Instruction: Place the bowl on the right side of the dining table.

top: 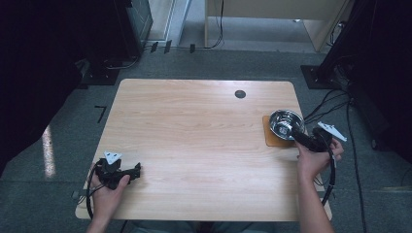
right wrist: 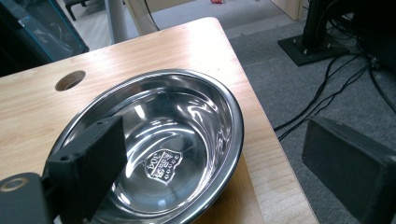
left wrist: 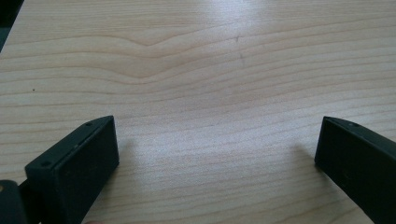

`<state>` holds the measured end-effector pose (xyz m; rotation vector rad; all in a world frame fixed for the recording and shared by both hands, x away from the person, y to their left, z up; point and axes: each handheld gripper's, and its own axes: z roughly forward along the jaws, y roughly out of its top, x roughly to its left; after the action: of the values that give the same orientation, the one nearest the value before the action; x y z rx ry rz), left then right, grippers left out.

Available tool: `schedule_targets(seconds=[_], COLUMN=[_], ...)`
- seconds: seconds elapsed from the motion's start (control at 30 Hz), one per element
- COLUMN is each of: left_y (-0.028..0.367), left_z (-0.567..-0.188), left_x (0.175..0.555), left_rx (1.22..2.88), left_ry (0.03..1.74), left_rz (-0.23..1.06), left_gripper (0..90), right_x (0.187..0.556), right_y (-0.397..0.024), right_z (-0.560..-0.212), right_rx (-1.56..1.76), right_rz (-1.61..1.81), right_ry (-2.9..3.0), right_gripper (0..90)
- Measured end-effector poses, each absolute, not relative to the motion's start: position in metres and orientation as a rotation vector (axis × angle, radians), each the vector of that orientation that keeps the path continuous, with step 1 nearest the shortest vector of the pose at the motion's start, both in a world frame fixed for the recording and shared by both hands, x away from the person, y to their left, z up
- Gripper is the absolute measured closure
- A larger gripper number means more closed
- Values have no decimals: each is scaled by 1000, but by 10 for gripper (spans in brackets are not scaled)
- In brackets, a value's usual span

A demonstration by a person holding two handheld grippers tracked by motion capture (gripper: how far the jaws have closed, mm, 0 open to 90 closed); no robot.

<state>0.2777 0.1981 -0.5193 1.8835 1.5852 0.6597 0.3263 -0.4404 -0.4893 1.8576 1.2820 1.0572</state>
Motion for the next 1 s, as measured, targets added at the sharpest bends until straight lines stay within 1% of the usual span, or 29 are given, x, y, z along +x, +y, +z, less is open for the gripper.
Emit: schedule_targets(seconds=[0.13, 1.0], left_y=[198, 198], left_z=[-519, -519], left_x=[278, 278], left_rx=[1883, 1882], left_ry=[1586, 1585], left_rz=[659, 659], left_gripper=[0, 0], right_x=[322, 289], right_y=[-439, -422], right_z=[-486, -485], right_rx=[1846, 1809], right_rz=[1071, 1060], right_ry=[1296, 1379], right_gripper=[29, 25])
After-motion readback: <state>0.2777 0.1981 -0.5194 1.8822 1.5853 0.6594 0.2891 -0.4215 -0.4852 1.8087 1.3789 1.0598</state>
